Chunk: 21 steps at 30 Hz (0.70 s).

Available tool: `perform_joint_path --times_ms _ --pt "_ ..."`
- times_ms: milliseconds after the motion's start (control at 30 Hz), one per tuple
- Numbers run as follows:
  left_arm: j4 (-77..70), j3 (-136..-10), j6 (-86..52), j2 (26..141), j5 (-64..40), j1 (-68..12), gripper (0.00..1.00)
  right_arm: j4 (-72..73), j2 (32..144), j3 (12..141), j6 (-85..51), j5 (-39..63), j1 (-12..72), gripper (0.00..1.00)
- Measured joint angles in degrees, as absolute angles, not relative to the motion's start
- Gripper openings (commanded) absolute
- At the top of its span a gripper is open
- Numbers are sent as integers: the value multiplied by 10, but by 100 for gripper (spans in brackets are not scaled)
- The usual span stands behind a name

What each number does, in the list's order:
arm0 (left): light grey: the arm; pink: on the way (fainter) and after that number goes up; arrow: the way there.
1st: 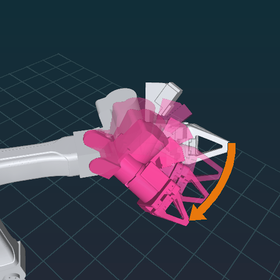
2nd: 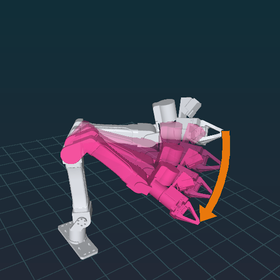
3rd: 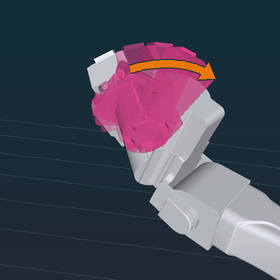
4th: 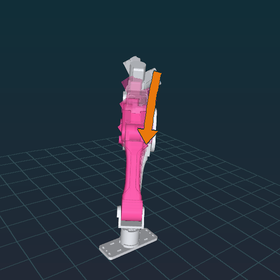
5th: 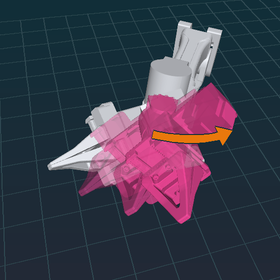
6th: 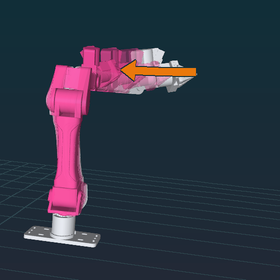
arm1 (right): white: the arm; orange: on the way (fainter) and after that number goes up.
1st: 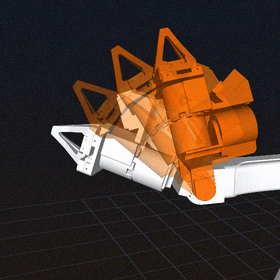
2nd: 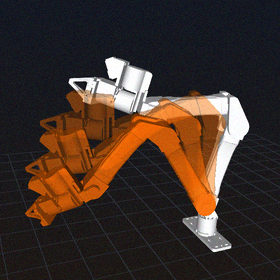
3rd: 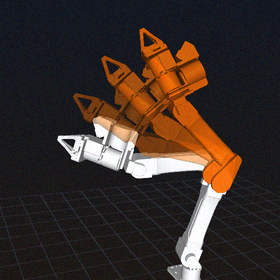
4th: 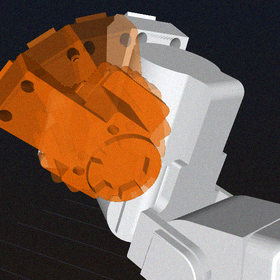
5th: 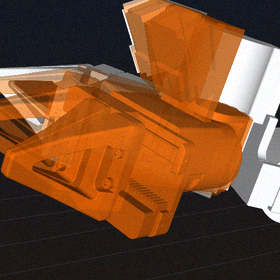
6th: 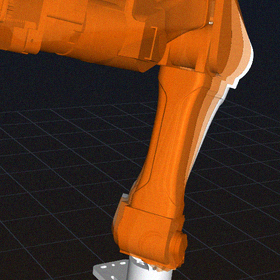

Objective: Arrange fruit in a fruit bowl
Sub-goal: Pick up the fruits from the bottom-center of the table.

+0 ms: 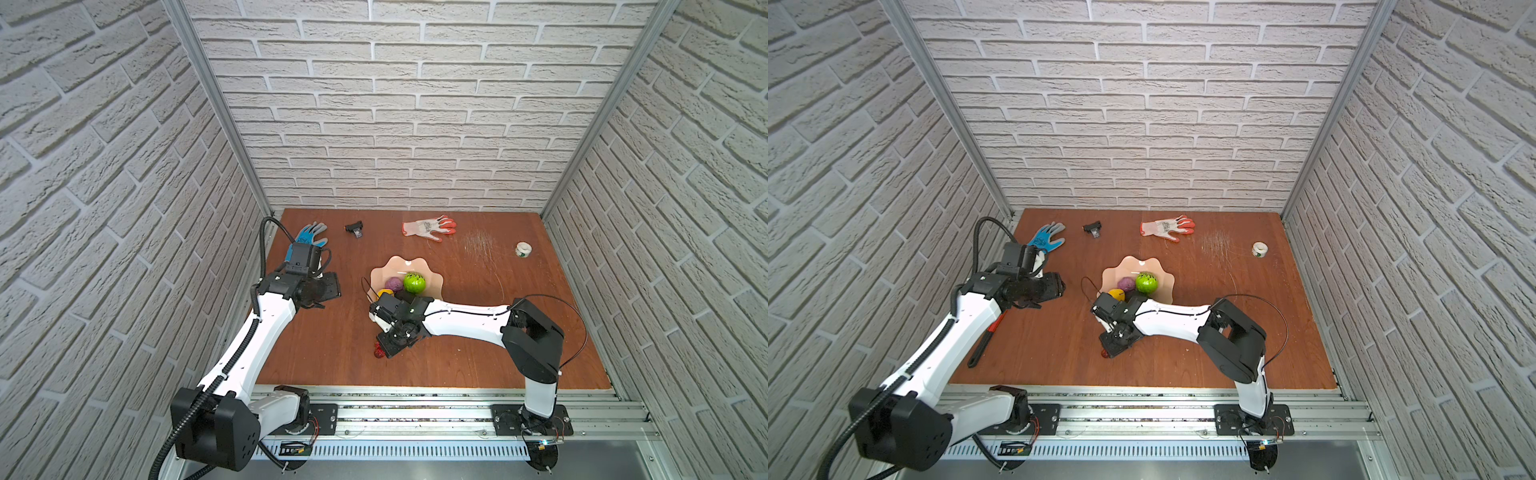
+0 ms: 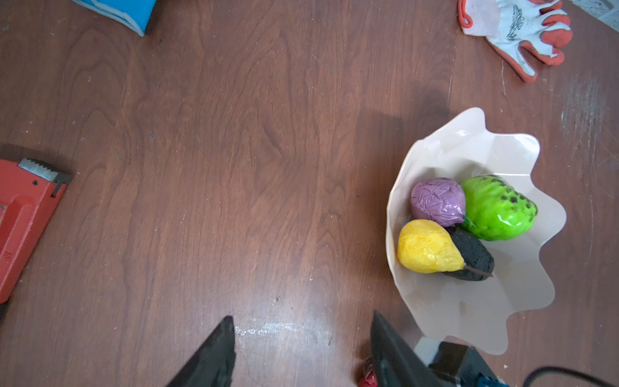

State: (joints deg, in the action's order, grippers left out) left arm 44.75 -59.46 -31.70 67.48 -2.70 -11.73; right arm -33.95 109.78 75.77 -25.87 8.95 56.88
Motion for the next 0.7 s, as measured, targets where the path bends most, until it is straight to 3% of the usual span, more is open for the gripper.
perform_joint_path --times_ms 700 --pt "445 -589 -317 675 -29 -117 64 -380 1037 759 -243 87 569 6"
